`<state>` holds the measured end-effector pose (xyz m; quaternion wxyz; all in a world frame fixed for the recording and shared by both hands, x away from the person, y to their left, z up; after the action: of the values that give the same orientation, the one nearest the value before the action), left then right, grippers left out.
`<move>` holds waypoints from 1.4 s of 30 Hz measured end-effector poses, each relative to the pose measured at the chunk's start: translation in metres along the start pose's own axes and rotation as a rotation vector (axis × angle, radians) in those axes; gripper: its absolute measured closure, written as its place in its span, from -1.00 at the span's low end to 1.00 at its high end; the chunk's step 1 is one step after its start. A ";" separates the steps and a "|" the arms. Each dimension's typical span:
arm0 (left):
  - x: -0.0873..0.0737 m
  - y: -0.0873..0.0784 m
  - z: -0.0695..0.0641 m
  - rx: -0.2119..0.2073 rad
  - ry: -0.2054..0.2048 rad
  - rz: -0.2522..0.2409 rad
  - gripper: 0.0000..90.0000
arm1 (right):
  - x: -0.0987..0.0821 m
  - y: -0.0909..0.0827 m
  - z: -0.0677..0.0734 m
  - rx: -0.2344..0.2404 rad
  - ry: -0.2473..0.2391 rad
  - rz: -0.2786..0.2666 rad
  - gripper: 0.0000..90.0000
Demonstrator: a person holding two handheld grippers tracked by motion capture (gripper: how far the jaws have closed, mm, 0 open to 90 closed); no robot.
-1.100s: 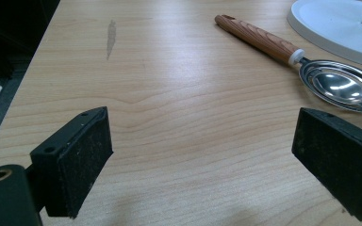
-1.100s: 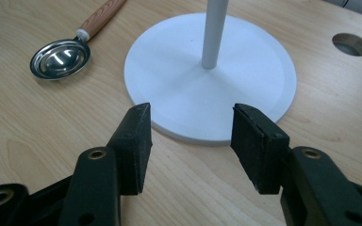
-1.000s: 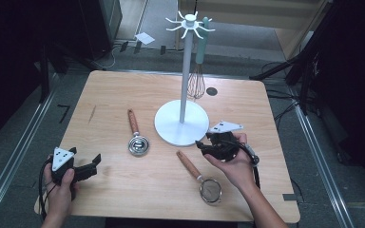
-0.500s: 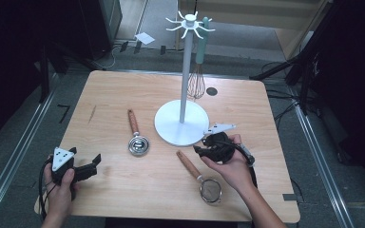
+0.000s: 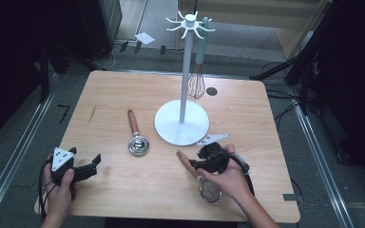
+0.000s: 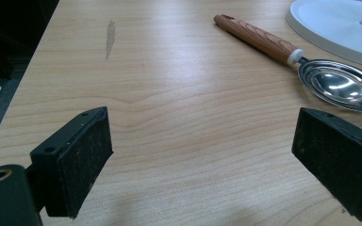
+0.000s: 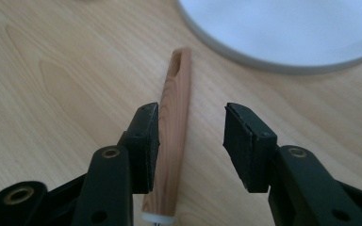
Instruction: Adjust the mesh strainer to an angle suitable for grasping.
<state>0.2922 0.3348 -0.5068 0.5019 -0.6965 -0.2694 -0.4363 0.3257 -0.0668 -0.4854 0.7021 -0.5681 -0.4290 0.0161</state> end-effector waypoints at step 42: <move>0.000 0.001 -0.001 -0.002 0.007 0.005 -0.86 | -0.027 0.001 -0.026 -0.019 -0.128 0.068 0.33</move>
<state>0.2925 0.3341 -0.5069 0.5031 -0.6962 -0.2656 -0.4377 0.3258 -0.1007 -0.5014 0.6667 -0.5868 -0.4539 0.0721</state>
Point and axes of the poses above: each handheld gripper's, and its own axes: y roughly forward along the jaws, x roughly out of its top, z roughly to its left, the point moved 5 cm from there along y, roughly forward along the jaws, and after that the axes turned 9 degrees about -x, right-handed, at the moved point
